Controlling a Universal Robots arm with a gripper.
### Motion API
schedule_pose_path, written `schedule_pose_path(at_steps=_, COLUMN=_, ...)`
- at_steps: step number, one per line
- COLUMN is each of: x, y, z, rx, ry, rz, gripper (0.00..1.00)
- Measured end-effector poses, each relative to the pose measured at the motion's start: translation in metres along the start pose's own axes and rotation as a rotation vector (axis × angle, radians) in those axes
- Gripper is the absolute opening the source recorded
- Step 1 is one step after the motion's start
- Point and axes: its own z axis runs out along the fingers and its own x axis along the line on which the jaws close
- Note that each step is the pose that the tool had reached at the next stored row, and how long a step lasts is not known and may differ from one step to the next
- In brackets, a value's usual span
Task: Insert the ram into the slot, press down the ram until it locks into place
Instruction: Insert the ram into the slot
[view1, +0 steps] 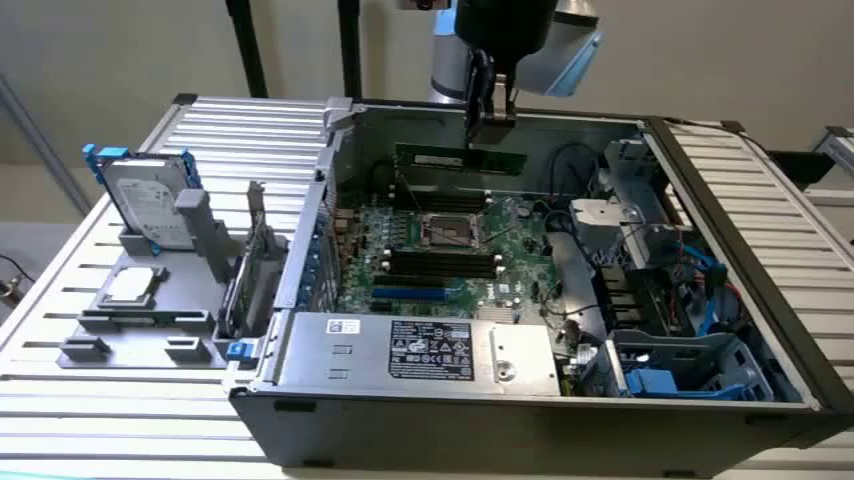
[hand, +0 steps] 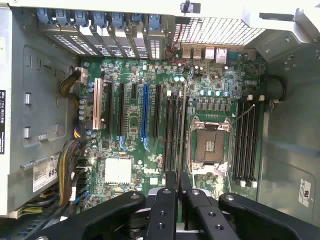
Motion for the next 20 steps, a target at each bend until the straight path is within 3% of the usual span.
schedule_pose_path(at_steps=14, x=0.0, y=0.0, z=0.0006, rx=0.0003, ry=0.0002, rz=0.0, gripper=0.13)
schedule_pose_path(at_steps=20, x=0.0, y=0.0058, z=0.0114, rx=0.0022, ry=0.0003, rz=-0.005, gripper=0.13)
